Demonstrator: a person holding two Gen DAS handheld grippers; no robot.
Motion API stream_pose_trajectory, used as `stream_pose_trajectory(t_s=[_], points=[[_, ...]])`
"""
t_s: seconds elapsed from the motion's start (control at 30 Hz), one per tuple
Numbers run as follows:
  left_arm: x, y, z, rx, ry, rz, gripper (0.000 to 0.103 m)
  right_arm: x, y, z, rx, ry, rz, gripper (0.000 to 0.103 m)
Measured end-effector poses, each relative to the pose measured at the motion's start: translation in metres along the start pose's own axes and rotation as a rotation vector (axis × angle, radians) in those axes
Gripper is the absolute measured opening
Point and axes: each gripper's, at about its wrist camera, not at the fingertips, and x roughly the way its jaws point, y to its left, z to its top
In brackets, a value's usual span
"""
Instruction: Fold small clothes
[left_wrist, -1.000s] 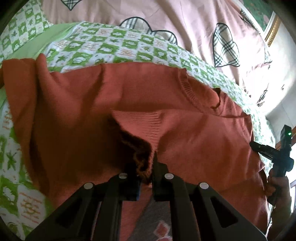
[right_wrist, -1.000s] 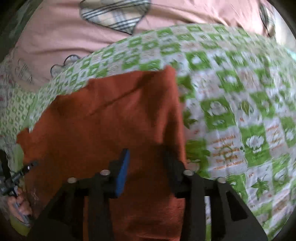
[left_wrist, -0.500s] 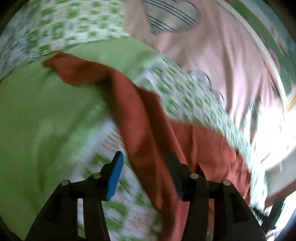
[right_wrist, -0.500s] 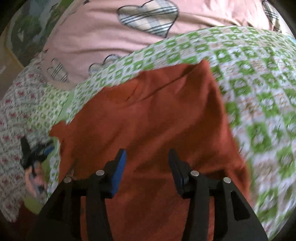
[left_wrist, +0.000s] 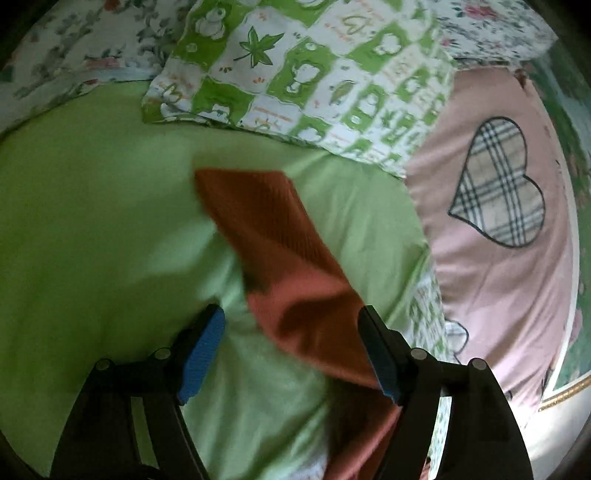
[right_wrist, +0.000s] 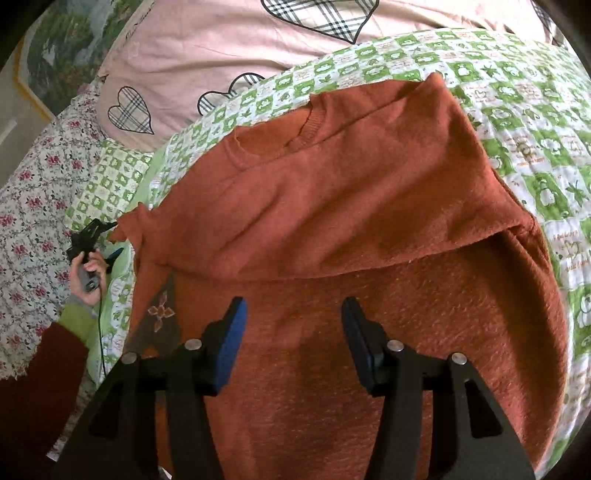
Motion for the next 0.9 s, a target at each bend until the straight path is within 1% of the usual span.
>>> stream_pose_trajectory(t_s=[0.03,0.07,0.1,0.13,0.17,0.23,0.33,0.43,0.47,0.57,0.63,0.67,0.73,0.83,0.9], points=[[0.003,-0.003,0.004,0.011,-0.015,0.011,0.065,-0.001,0.003,0.001,-0.006,-0.001,0.003,0.054],[0.007,-0.011,0.008,0.045,-0.028,0.024,0.034,-0.002,0.005,0.001,-0.009,-0.004,0.007,0.054],[0.01,-0.015,0.01,0.066,-0.021,0.017,0.016,-0.003,0.008,0.002,-0.015,-0.009,0.013,0.054],[0.013,-0.018,0.012,0.082,-0.011,0.009,0.011,-0.005,0.01,0.002,-0.023,-0.012,0.015,0.054],[0.011,-0.025,0.01,0.115,-0.026,0.006,0.008,-0.007,0.013,0.003,-0.033,-0.019,0.014,0.054],[0.0,-0.038,0.005,0.176,-0.059,-0.004,0.006,-0.012,0.015,0.003,-0.045,-0.031,0.012,0.054],[-0.029,-0.067,-0.012,0.255,-0.102,-0.077,0.006,-0.018,0.014,0.002,-0.046,-0.045,0.01,0.054],[-0.057,-0.1,-0.041,0.348,-0.116,-0.155,0.005,-0.022,0.011,0.001,-0.041,-0.052,0.011,0.054],[-0.071,-0.115,-0.056,0.394,-0.116,-0.192,0.005,-0.024,0.01,0.0,-0.038,-0.055,0.01,0.054],[-0.095,-0.152,-0.093,0.505,-0.109,-0.267,0.005,-0.03,0.007,-0.002,-0.024,-0.068,0.024,0.054],[-0.11,-0.183,-0.13,0.6,-0.079,-0.328,0.005,-0.035,0.006,-0.003,-0.023,-0.08,0.027,0.054],[-0.111,-0.194,-0.141,0.626,-0.065,-0.349,0.005,-0.038,0.006,-0.004,-0.023,-0.086,0.025,0.054],[-0.118,-0.218,-0.177,0.705,-0.013,-0.406,0.005,-0.042,0.003,-0.005,-0.017,-0.096,0.028,0.054],[-0.107,-0.256,-0.243,0.818,0.099,-0.473,0.005,-0.05,-0.004,-0.006,-0.003,-0.114,0.028,0.054],[-0.097,-0.272,-0.282,0.88,0.153,-0.488,0.005,-0.053,-0.009,-0.006,0.01,-0.123,0.027,0.054]])
